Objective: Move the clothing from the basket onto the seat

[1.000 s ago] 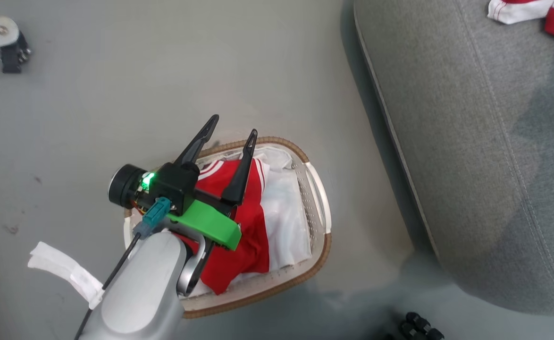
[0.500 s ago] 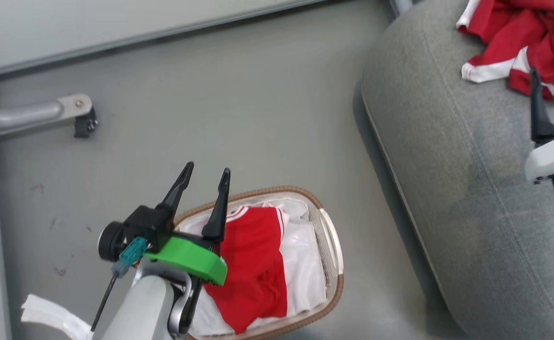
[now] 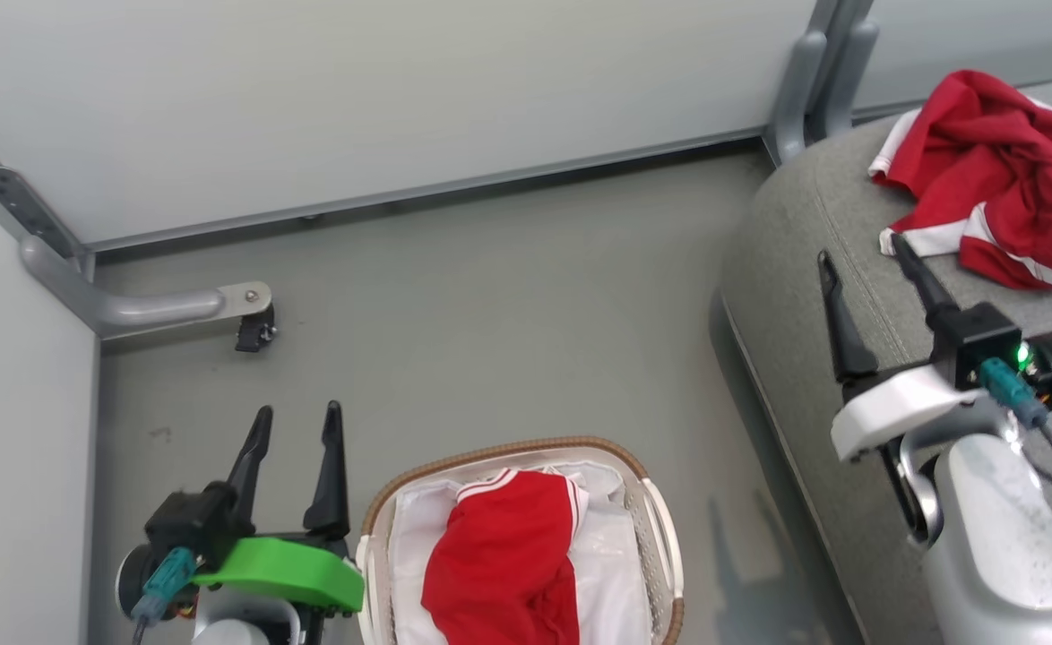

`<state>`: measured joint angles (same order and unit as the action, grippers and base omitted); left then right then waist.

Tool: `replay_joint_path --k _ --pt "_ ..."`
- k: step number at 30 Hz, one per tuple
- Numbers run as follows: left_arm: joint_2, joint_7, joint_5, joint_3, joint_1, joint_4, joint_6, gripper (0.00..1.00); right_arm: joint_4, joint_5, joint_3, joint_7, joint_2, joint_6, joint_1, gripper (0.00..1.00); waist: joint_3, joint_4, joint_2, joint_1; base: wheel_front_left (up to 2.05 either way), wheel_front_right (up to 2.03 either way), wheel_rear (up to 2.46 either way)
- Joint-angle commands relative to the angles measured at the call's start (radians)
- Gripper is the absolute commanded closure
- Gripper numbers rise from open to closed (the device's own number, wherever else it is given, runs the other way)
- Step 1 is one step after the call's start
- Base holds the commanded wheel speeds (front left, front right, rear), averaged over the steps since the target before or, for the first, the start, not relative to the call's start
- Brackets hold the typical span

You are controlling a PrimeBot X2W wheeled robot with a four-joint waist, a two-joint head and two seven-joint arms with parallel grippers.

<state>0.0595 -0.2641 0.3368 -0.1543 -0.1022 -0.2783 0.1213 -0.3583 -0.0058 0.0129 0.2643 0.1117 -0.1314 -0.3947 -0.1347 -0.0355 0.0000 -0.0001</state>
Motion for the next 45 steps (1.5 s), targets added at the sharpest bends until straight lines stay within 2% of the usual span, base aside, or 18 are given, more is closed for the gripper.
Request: replay_joint_path --k 1,5,12,25,45 --pt "-0.001 0.0 -0.013 0.023 0.026 0.008 -0.008 0.0 0.012 0.011 0.003 0.0 -0.009 0.001 0.037 0.0 0.043 0.038 0.0 0.0001 0.0 0.0 0.0" --pt "-0.006 0.0 -0.017 0.076 0.071 0.024 -0.015 0.0 0.043 0.024 0.011 0.0 -0.043 0.001 0.109 0.0 0.061 0.045 0.0 0.0001 0.0 0.0 0.0" --pt "-0.009 -0.001 -0.001 0.126 0.136 0.034 -0.014 0.0 0.061 0.079 0.01 0.0 -0.059 0.001 0.217 0.0 0.084 0.044 0.0 0.0001 0.0 0.0 0.0" --pt "-0.009 -0.001 0.029 0.112 0.197 0.036 -0.042 0.0 0.069 0.113 -0.025 0.0 -0.059 0.001 0.31 0.0 0.114 0.042 0.0 0.0001 0.0 0.0 0.0" --pt "-0.009 -0.001 0.01 0.099 0.16 0.002 -0.032 0.0 0.065 0.107 -0.033 0.0 -0.06 0.001 0.303 0.0 0.119 0.044 0.0 0.0001 0.0 0.0 0.0"
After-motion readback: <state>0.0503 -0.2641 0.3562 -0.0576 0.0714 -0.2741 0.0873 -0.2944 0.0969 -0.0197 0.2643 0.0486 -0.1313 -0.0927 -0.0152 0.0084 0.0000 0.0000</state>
